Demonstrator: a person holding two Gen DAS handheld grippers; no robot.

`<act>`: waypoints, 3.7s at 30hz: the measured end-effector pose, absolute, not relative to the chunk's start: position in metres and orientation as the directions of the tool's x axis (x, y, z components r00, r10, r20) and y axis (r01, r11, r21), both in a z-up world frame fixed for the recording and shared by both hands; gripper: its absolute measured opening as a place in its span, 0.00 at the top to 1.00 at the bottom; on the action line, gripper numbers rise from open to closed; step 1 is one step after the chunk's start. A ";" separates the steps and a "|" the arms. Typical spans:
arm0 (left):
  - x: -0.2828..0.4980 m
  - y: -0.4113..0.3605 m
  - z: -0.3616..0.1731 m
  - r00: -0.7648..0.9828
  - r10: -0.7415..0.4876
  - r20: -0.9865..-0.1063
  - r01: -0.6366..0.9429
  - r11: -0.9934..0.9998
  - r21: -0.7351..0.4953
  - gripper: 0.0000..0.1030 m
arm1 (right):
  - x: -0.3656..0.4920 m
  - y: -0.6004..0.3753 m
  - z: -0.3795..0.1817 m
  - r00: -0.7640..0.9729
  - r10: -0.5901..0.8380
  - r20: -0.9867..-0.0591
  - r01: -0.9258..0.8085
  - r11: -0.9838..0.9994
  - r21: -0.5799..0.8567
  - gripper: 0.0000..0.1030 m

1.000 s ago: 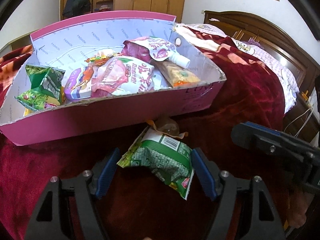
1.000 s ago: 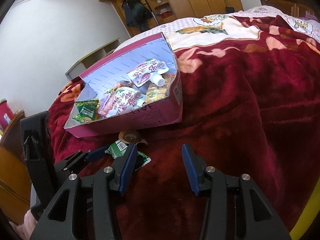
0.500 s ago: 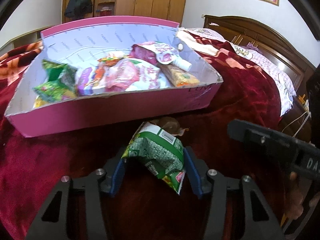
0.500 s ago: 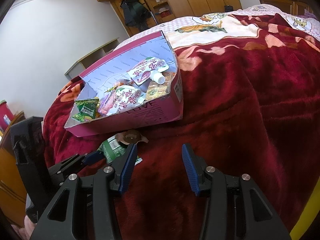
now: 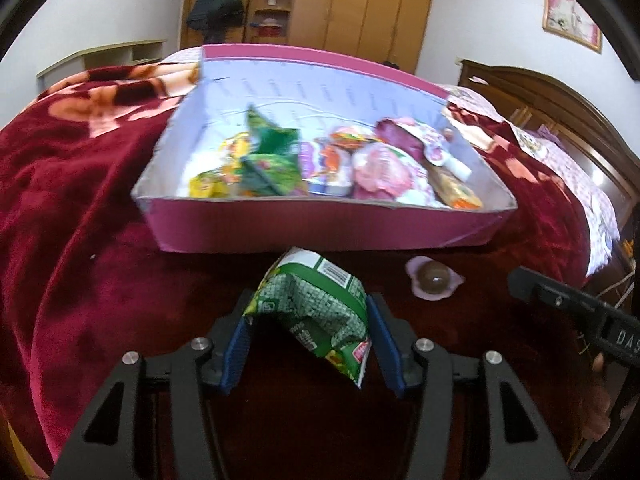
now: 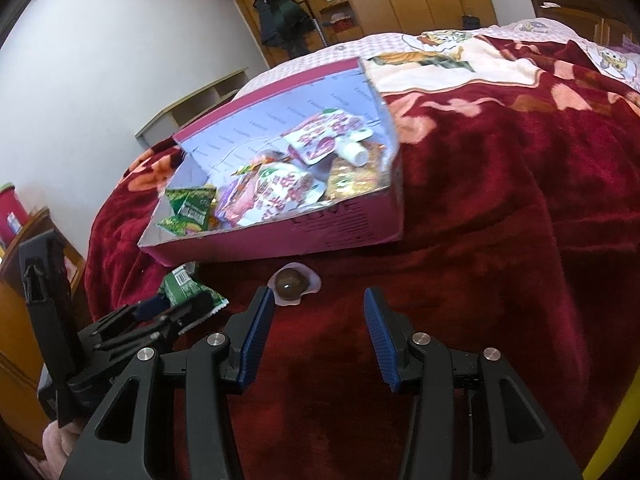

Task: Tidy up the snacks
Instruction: 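Grasp the brown egg-shaped snack with the right tool while the left tool holds the bag, then carry the green bag and brown egg snack into the pink box with both tools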

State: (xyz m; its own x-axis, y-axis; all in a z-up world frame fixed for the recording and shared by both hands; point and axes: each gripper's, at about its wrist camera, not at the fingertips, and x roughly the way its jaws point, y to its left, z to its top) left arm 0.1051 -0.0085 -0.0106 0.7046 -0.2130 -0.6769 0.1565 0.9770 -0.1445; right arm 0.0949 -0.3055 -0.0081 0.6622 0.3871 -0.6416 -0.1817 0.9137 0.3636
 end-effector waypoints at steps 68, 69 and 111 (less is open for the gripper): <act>0.082 -0.010 -0.005 0.764 -0.182 -0.619 0.161 0.983 -0.090 0.45 | 0.081 -0.256 -0.028 0.732 0.287 -0.618 -0.176 0.956 0.236 0.75; 0.081 -0.011 -0.003 0.765 -0.185 -0.617 0.165 0.982 -0.091 0.45 | 0.080 -0.255 -0.027 0.733 0.290 -0.616 -0.179 0.955 0.237 0.75; 0.197 -0.021 0.054 0.823 -0.159 -0.545 0.140 0.987 -0.076 0.45 | 0.150 -0.268 0.032 0.770 0.307 -0.559 -0.218 0.950 0.222 0.75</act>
State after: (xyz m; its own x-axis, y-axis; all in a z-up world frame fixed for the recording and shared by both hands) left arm 0.1967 -0.0213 0.0536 0.8232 -0.1589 -0.5451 0.1401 0.9872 -0.0762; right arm 0.1495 -0.2675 0.0325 0.7700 0.3075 -0.5590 -0.2181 0.9503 0.2222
